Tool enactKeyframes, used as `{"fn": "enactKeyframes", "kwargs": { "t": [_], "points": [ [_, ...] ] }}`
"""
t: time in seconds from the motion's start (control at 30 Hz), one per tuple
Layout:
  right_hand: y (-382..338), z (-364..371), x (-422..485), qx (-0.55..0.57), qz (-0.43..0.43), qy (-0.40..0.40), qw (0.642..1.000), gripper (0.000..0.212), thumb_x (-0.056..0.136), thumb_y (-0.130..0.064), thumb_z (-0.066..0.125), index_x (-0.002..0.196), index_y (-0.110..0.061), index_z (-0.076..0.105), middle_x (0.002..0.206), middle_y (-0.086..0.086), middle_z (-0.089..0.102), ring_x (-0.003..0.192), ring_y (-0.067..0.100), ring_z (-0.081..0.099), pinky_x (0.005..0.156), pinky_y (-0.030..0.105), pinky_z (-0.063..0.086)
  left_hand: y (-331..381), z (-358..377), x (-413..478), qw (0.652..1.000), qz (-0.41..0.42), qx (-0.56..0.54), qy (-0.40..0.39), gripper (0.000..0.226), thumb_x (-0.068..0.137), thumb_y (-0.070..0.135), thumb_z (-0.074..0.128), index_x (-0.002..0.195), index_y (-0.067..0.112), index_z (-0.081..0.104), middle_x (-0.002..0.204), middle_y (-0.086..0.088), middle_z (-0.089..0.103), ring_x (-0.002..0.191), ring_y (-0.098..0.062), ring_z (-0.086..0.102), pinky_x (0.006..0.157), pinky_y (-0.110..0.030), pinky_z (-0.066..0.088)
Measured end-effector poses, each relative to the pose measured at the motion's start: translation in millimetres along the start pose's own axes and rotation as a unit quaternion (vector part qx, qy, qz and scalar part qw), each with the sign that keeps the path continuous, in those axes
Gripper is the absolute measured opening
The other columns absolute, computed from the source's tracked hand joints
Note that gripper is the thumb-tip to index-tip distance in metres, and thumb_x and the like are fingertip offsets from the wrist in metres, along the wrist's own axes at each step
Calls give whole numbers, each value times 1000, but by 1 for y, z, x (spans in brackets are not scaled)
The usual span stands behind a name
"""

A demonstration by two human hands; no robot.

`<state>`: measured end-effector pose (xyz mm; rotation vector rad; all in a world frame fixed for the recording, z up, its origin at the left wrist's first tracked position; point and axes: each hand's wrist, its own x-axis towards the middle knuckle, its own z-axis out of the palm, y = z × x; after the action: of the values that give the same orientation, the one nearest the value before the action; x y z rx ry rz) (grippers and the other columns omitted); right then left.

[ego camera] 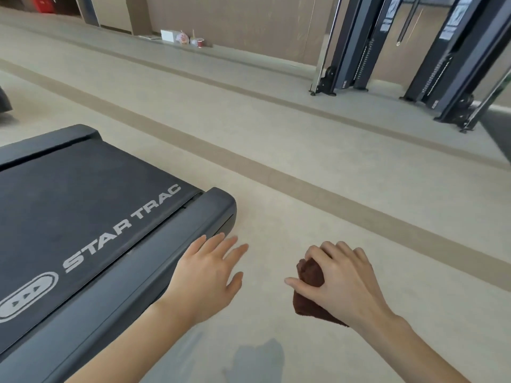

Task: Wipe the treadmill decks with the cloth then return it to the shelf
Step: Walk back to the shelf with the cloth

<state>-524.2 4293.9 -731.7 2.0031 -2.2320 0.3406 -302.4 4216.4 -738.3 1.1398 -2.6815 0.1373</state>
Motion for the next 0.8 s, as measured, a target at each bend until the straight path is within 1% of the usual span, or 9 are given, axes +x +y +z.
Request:
{"fn": "enactKeyframes", "kwargs": {
  "t": [0.07, 0.17, 0.27, 0.4, 0.5, 0.63, 0.73, 0.8],
  "points": [
    [3, -33, 12, -3, 17, -34, 999, 49, 68, -77, 46, 77, -30, 58, 78, -10, 58, 79, 20, 53, 72, 35, 37, -1, -27, 19, 1000, 13, -12, -9, 50, 61, 31, 82, 108, 18, 70, 106, -2, 70, 96, -22, 67, 82, -46, 53],
    [-1, -98, 27, -1, 32, -48, 998, 48, 69, -74, 54, 80, -28, 59, 81, -8, 59, 82, 21, 53, 74, 35, 37, -5, -89, 41, 999, 46, -10, -22, 51, 62, 31, 80, 110, 17, 69, 108, -4, 69, 98, -23, 67, 85, -47, 52],
    [-9, -183, 44, 2, 34, -38, 999, 45, 68, -69, 62, 78, -25, 60, 78, -6, 60, 79, 23, 54, 72, 36, 36, -8, -178, 64, 998, 61, -8, -29, 47, 68, 30, 75, 112, 16, 68, 110, -6, 69, 100, -25, 66, 87, -50, 50],
    [-24, -308, 70, 4, 40, -38, 998, 48, 69, -69, 59, 81, -23, 61, 79, -4, 60, 81, 25, 54, 74, 36, 34, -5, -311, 92, 998, 50, -23, -28, 48, 67, 25, 78, 112, 13, 68, 111, -9, 68, 103, -28, 65, 89, -50, 49],
    [-38, -404, 89, 19, 43, -17, 999, 46, 68, -65, 65, 79, -21, 61, 77, -3, 59, 78, 26, 54, 73, 38, 38, 2, -407, 105, 998, 34, -47, -30, 46, 74, 27, 72, 117, 13, 65, 117, -10, 65, 109, -29, 61, 93, -51, 47],
    [-59, -521, 108, 22, 43, 16, 999, 45, 66, -62, 69, 79, -20, 60, 75, -3, 57, 74, 26, 53, 71, 36, 36, 10, -518, 107, 996, 30, -82, -26, 44, 80, 30, 66, 120, 14, 62, 121, -8, 63, 114, -28, 58, 97, -49, 45],
    [-77, -590, 112, 32, 42, 52, 997, 45, 67, -61, 71, 81, -19, 61, 78, -3, 59, 75, 25, 52, 72, 36, 36, 6, -584, 104, 994, 30, -100, -13, 43, 81, 30, 65, 120, 13, 62, 122, -8, 63, 115, -29, 58, 97, -49, 45],
    [-88, -623, 106, 43, 46, 82, 995, 45, 68, -60, 70, 82, -19, 62, 80, -2, 60, 77, 25, 53, 73, 37, 37, 3, -621, 98, 993, 38, -108, -10, 42, 84, 32, 57, 121, 13, 62, 123, -8, 62, 116, -29, 57, 98, -49, 44]
  ]
}}
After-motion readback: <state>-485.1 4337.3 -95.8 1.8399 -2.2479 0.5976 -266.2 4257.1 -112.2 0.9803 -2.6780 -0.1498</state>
